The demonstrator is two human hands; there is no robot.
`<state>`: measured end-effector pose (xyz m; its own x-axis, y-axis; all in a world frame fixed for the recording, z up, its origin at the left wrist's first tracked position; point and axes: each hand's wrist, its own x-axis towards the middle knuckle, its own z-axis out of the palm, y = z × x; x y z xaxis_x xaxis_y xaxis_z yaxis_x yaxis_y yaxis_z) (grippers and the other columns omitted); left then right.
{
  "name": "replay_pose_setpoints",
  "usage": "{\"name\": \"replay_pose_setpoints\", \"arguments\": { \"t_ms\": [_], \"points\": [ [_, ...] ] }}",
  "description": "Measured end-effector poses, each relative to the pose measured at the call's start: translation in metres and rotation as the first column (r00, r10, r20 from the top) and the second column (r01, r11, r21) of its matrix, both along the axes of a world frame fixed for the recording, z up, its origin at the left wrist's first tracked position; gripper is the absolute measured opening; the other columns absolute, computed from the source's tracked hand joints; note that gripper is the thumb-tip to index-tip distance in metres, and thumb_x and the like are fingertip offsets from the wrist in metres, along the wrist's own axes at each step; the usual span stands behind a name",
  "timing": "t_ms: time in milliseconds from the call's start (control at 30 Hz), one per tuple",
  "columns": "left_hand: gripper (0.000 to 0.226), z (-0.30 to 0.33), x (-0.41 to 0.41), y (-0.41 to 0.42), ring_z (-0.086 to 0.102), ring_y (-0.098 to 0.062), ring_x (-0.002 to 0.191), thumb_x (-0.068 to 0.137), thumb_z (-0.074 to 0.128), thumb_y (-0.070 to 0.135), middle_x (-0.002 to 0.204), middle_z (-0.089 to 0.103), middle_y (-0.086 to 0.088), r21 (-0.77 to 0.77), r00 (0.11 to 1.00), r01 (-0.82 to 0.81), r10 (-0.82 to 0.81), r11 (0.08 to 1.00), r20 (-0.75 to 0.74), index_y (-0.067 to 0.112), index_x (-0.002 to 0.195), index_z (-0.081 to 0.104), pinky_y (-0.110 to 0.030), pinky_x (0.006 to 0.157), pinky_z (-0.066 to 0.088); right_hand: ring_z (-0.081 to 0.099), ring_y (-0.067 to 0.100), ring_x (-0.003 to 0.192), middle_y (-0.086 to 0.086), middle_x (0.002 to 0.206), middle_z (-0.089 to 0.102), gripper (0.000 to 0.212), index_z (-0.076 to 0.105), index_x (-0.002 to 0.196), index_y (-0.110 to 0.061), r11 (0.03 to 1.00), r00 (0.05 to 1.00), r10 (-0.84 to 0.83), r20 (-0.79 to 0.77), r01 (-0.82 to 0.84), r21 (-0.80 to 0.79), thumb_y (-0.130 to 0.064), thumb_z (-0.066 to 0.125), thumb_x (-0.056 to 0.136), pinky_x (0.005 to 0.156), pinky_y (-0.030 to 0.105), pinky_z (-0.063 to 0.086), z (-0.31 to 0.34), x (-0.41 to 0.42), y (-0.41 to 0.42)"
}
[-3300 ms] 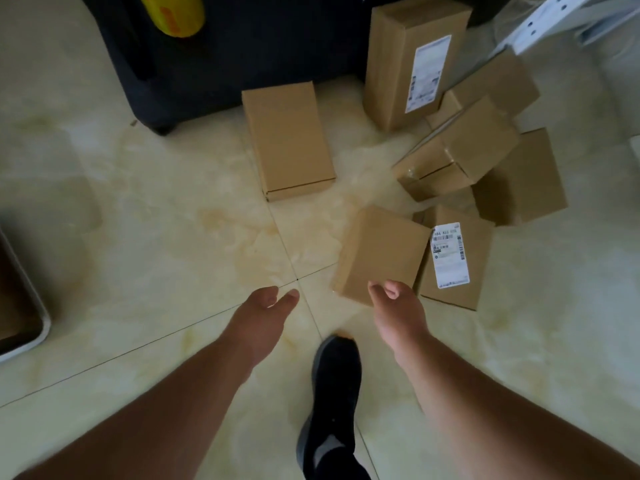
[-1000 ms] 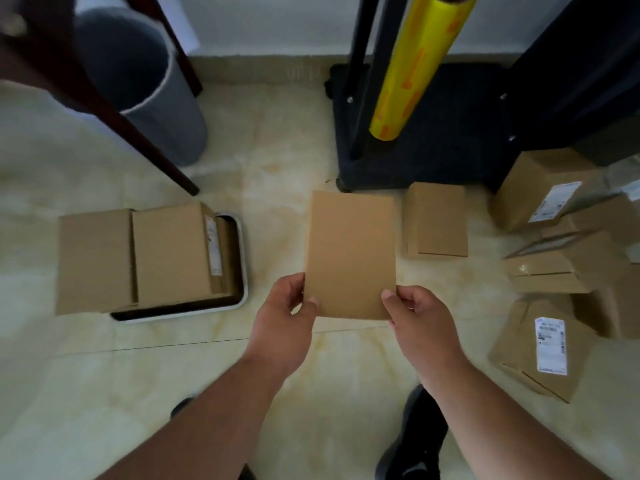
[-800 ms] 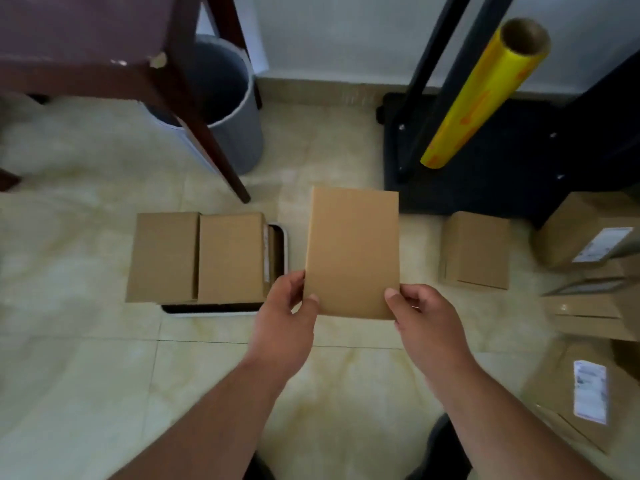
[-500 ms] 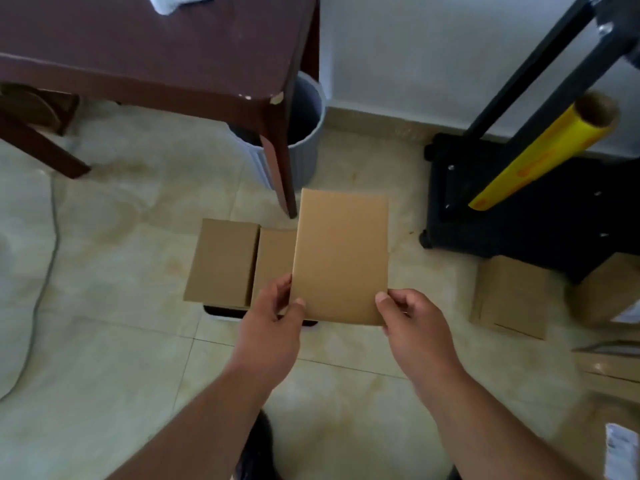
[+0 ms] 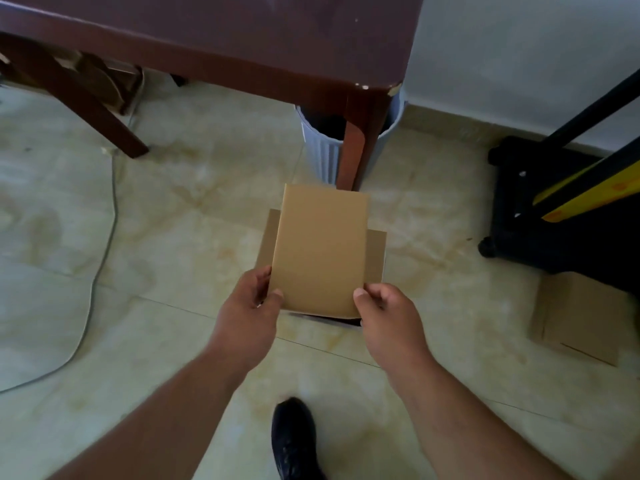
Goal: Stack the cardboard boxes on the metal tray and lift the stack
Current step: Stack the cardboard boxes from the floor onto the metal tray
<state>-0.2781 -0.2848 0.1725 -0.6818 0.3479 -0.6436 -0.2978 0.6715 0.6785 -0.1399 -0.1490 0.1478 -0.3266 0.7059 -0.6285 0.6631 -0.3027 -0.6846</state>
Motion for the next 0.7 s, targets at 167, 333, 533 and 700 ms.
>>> {"name": "replay_pose_setpoints", "arguments": {
  "t_ms": [167, 333, 533, 700],
  "points": [
    [0.032, -0.019, -0.030, -0.019, 0.065, -0.007, 0.112, 0.103, 0.055, 0.018, 0.116, 0.068, 0.022, -0.055, 1.000, -0.027, 0.026, 0.998, -0.009, 0.044, 0.121, 0.057, -0.043, 0.107, 0.050, 0.067, 0.004, 0.098, -0.013, 0.108, 0.074, 0.027, 0.071, 0.123, -0.022, 0.998, 0.998, 0.054, -0.019, -0.054, -0.039, -0.029, 0.060, 0.100, 0.082, 0.021, 0.050, -0.014, -0.029, -0.026],
    [0.037, -0.033, -0.049, -0.031, 0.066, -0.015, 0.113, 0.102, 0.054, 0.022, 0.123, 0.066, 0.018, -0.119, 0.997, -0.077, 0.076, 0.990, -0.018, 0.046, 0.130, 0.056, -0.048, 0.105, 0.052, 0.064, 0.008, 0.116, -0.011, 0.131, 0.068, 0.041, 0.060, 0.142, -0.026, 0.987, 0.995, 0.096, -0.028, -0.099, -0.126, -0.027, 0.057, 0.102, 0.099, 0.026, 0.051, -0.027, -0.050, -0.043],
    [0.040, -0.047, -0.060, -0.028, 0.064, -0.016, 0.117, 0.101, 0.052, 0.021, 0.123, 0.065, 0.018, -0.146, 0.999, -0.046, 0.044, 0.988, -0.019, 0.042, 0.135, 0.055, -0.048, 0.106, 0.051, 0.060, 0.013, 0.125, -0.008, 0.143, 0.061, 0.047, 0.052, 0.150, -0.029, 0.977, 0.993, 0.117, -0.008, -0.117, -0.180, -0.029, 0.054, 0.103, 0.107, 0.034, 0.051, -0.039, -0.059, -0.042],
    [0.038, -0.056, -0.065, -0.024, 0.067, -0.019, 0.106, 0.103, 0.051, 0.021, 0.118, 0.065, 0.016, -0.153, 1.000, -0.019, 0.018, 0.988, -0.011, 0.042, 0.135, 0.054, -0.043, 0.098, 0.053, 0.061, 0.010, 0.123, -0.009, 0.140, 0.063, 0.046, 0.054, 0.148, -0.027, 0.972, 0.991, 0.130, 0.002, -0.127, -0.199, -0.030, 0.056, 0.102, 0.106, 0.030, 0.050, -0.046, -0.059, -0.039]
  ]
}}
